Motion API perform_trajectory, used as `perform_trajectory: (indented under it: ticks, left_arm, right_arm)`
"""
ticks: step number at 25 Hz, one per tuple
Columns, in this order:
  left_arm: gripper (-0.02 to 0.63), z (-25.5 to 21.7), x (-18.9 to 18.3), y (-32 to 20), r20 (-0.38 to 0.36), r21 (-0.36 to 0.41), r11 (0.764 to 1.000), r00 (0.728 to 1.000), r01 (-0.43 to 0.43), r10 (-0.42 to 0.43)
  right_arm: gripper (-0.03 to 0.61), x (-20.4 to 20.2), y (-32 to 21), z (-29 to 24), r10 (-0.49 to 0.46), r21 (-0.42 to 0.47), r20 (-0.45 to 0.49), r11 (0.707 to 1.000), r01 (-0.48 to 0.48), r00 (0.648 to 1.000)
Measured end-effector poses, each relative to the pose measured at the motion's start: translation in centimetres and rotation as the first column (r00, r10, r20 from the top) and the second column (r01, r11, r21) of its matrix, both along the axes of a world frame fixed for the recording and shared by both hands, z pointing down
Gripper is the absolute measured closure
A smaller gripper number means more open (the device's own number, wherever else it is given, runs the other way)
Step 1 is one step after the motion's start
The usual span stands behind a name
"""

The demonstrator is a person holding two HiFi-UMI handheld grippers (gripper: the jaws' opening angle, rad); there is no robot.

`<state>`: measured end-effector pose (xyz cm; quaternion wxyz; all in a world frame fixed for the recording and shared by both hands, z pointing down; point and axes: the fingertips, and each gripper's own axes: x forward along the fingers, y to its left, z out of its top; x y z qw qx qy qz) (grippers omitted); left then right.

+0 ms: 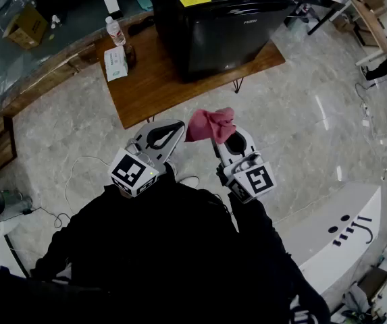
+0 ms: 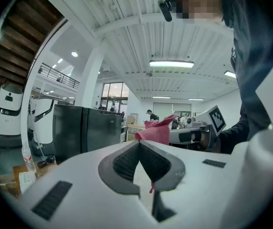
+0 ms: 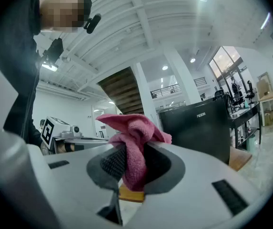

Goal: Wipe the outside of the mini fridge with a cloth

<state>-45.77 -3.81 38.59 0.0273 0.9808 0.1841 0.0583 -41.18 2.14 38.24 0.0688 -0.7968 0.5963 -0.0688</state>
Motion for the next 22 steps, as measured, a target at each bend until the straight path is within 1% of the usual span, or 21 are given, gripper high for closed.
perform_trajectory:
  ticks: [5,10,17,19,22]
  left_arm:
    - [0.607,0.3,-0.1,0.4,0.002,-0.002,1.000,1.000,0.009,-0.009]
    - [0.607,-0.5,0.0,-0.3,-0.012,0.014,0.999,0.999,0.034,-0.034]
    - [0.607,-0.8,1.1,-1.3,-0.009,0.007,0.998,0.998,0.057,-0.057]
    - [0.607,-0.9,2.1,-1.5,-0.002,0.008,0.998,0.999,0.054,-0.054]
    - [0.607,-0.9,4.3,-2.4,0.004,0.019,0.998,0.999,0.054,-0.054]
  right_arm:
    - [0.505,0.0,0.3,0.1,0.011,0.013,0.019,1.000,-0.011,1.000]
    - [0.505,0.3,0.9,-1.0,0.022,0.049,0.019,0.999,-0.023,1.000]
    - [0.503,2.6,0.8,-1.5,0.063,0.103,0.049,0.992,-0.067,0.997]
    - [0.503,3.9,0.3,-1.4,0.067,0.097,0.056,0.993,-0.072,0.996]
    - [0.503,6.6,-1.2,-0.4,0.074,0.042,0.050,0.996,-0.076,0.996]
